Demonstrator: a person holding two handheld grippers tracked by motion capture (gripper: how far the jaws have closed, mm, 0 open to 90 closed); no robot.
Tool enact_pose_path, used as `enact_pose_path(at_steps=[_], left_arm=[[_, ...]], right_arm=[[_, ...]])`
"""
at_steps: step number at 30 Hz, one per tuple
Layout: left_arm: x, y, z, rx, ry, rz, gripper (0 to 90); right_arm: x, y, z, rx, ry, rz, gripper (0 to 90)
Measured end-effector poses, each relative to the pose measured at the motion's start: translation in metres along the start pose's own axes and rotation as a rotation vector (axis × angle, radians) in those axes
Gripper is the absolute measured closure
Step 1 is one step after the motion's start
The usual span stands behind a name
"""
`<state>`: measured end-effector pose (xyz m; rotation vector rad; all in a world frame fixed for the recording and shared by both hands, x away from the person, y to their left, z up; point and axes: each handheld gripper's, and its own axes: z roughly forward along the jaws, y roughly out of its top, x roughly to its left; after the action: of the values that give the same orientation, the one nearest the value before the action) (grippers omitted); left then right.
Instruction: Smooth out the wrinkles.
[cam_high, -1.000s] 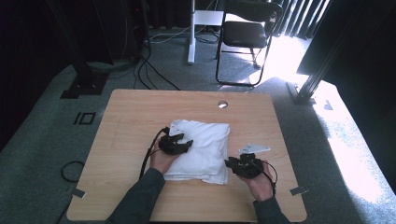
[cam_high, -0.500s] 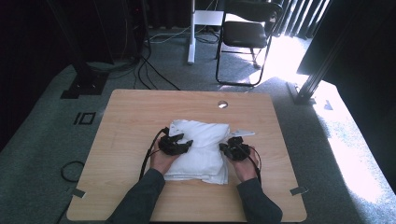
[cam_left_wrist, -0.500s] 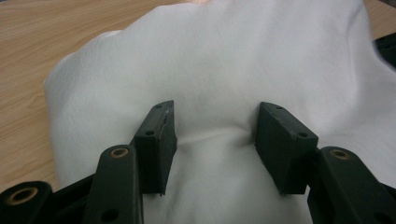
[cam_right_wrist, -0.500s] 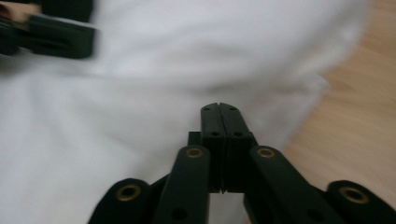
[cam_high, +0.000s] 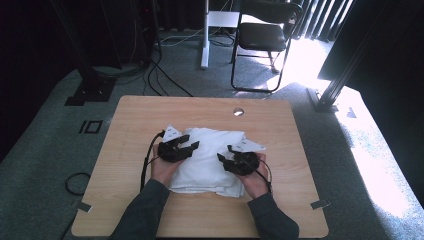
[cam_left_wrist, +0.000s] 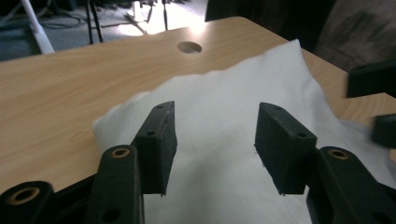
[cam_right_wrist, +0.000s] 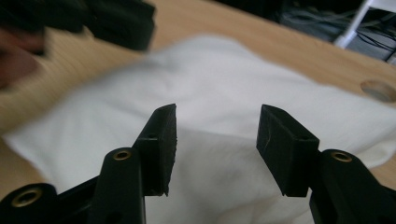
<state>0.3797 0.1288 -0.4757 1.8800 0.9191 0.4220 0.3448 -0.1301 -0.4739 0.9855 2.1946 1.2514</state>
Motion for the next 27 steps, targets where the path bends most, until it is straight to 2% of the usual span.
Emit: enact_pose_path(at_steps=[1, 3, 4, 6, 7, 8, 9, 12, 13, 14, 17, 21, 27], left_arm=[[-0.002, -0.003, 0.003, 0.018, -0.011, 0.011, 50.9], [-0.01, -0.013, 0.017, 0.084, -0.027, 0.05, 51.7], [-0.014, -0.019, 0.024, 0.103, -0.022, 0.066, 51.3], [-0.019, -0.03, 0.037, 0.106, -0.017, 0.082, 50.0], [-0.021, -0.034, 0.041, 0.099, 0.0, 0.093, 49.8], [-0.021, -0.034, 0.041, 0.099, 0.0, 0.093, 49.9], [-0.023, -0.035, 0.045, 0.091, 0.025, 0.088, 49.8], [-0.028, -0.035, 0.051, 0.098, 0.095, 0.133, 49.3], [-0.027, -0.035, 0.053, 0.097, 0.114, 0.133, 49.2], [-0.027, -0.035, 0.053, 0.097, 0.114, 0.133, 49.2], [-0.018, -0.03, 0.059, 0.094, 0.157, 0.119, 49.3], [-0.004, -0.024, 0.065, 0.099, 0.179, 0.089, 49.2], [0.014, -0.015, 0.072, 0.112, 0.19, 0.067, 49.3]], right_arm=[[0.0, -0.004, 0.012, 0.053, -0.027, -0.016, 49.5], [-0.005, -0.017, 0.029, 0.146, -0.065, 0.011, 51.4], [-0.008, -0.022, 0.034, 0.172, -0.063, 0.023, 52.8], [-0.014, -0.034, 0.044, 0.22, -0.076, 0.04, 53.1], [-0.016, -0.039, 0.048, 0.234, -0.065, 0.049, 53.1], [-0.019, -0.043, 0.051, 0.239, -0.054, 0.063, 53.0], [-0.022, -0.046, 0.055, 0.237, -0.041, 0.082, 53.0], [-0.027, -0.044, 0.062, 0.237, -0.028, 0.088, 53.2], [-0.03, -0.042, 0.067, 0.239, -0.025, 0.085, 53.1], [-0.03, -0.042, 0.067, 0.239, -0.025, 0.085, 53.1], [-0.037, -0.035, 0.081, 0.228, -0.033, 0.082, 53.0], [-0.044, -0.026, 0.097, 0.218, -0.034, 0.082, 52.9], [-0.053, -0.019, 0.114, 0.182, -0.02, 0.094, 51.9]])
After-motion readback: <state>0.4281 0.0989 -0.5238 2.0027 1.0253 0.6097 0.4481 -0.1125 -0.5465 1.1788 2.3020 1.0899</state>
